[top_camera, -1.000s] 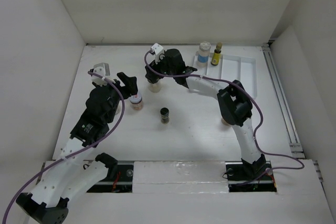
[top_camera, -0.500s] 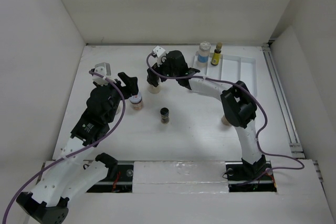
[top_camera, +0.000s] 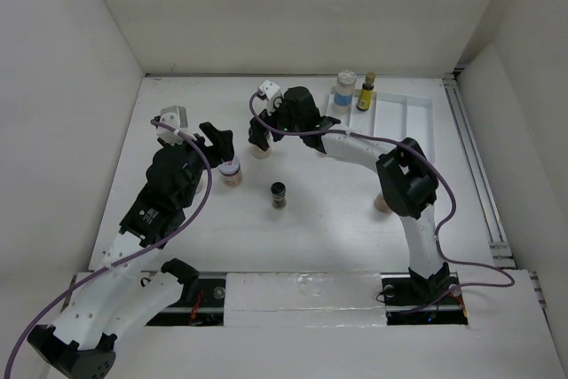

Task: Organize the condiment bottles

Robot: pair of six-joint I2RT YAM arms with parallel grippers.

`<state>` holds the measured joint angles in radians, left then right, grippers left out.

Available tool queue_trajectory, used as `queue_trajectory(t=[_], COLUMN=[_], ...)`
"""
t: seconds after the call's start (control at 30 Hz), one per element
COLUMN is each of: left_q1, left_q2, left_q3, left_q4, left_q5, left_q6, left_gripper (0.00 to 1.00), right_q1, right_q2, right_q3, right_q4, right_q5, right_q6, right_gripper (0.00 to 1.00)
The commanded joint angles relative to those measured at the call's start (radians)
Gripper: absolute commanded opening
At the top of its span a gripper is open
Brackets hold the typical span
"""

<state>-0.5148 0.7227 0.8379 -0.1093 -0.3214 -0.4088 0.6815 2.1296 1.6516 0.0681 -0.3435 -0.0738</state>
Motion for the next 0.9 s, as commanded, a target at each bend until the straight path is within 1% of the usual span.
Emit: queue_trajectory(t=[0.0, 0.1, 0.13, 0.23, 0.27, 0.3, 0.33, 0.37, 0.43, 0.53, 0.63, 0.7, 0.73, 0.77, 0.8, 0.83, 0.87], left_q1=[0.004, 0.004, 0.004, 0.004, 0.004, 0.004, 0.004, 0.004, 0.004, 0.004, 0.004, 0.004, 0.004, 0.004, 0.004, 0.004, 0.004], left_q2=[-0.005, -0.014, -0.014, -0.014, -0.014, -0.014, -0.014, -0.014, -0.014, -0.014, -0.014, -0.014, -0.014, -0.014, -0.014, -0.005, -0.005], left_q3=[0.007, 0.007, 0.007, 0.007, 0.007, 0.007, 0.007, 0.007, 0.007, 0.007, 0.007, 0.007, 0.007, 0.007, 0.007, 0.007, 0.007], left_q4=[0.031, 0.031, 0.031, 0.031, 0.031, 0.031, 0.031, 0.031, 0.031, 0.031, 0.031, 0.031, 0.04, 0.04, 0.04, 0.04, 0.04], left_q5=[0.012, 0.012, 0.012, 0.012, 0.012, 0.012, 0.012, 0.012, 0.012, 0.012, 0.012, 0.021, 0.021, 0.021, 0.021, 0.021, 0.021], left_q6=[0.011, 0.011, 0.011, 0.011, 0.011, 0.011, 0.011, 0.011, 0.011, 0.011, 0.011, 0.011, 0.011, 0.011, 0.011, 0.011, 0.011], left_gripper=[0.7, 0.7, 0.7, 0.7, 0.7, 0.7, 0.7, 0.7, 0.7, 0.7, 0.7, 0.7, 0.7, 0.7, 0.7, 0.7, 0.7], right_q1=[0.006, 0.006, 0.006, 0.006, 0.006, 0.006, 0.006, 0.006, 0.006, 0.006, -0.017, -0.051, -0.069, -0.088, -0.135, -0.163, -0.192], right_q2=[0.026, 0.053, 0.068, 0.09, 0.09, 0.09, 0.075, 0.043, 0.0, -0.1, -0.221, -0.296, -0.375, -0.414, -0.451, -0.52, -0.552], right_q3=[0.026, 0.039, 0.049, 0.072, 0.083, 0.083, 0.083, 0.051, 0.016, -0.045, -0.085, -0.139, -0.159, -0.177, -0.194, -0.228, -0.243], right_q4=[0.029, 0.019, 0.019, 0.019, 0.019, 0.019, 0.044, 0.07, 0.157, 0.255, 0.275, 0.288, 0.3, 0.3, 0.3, 0.3, 0.3], right_q5=[-0.017, -0.017, -0.017, -0.008, 0.004, 0.015, 0.015, 0.015, 0.015, 0.015, 0.006, 0.018, 0.029, 0.038, 0.038, 0.05, 0.06], right_q6=[0.022, 0.022, 0.022, 0.031, 0.031, 0.041, 0.042, 0.052, 0.08, 0.103, 0.103, 0.103, 0.103, 0.103, 0.103, 0.103, 0.103], right_gripper=[0.98, 0.97, 0.92, 0.88, 0.81, 0.7, 0.61, 0.58, 0.55, 0.55, 0.54, 0.54, 0.54, 0.54, 0.54, 0.54, 0.54])
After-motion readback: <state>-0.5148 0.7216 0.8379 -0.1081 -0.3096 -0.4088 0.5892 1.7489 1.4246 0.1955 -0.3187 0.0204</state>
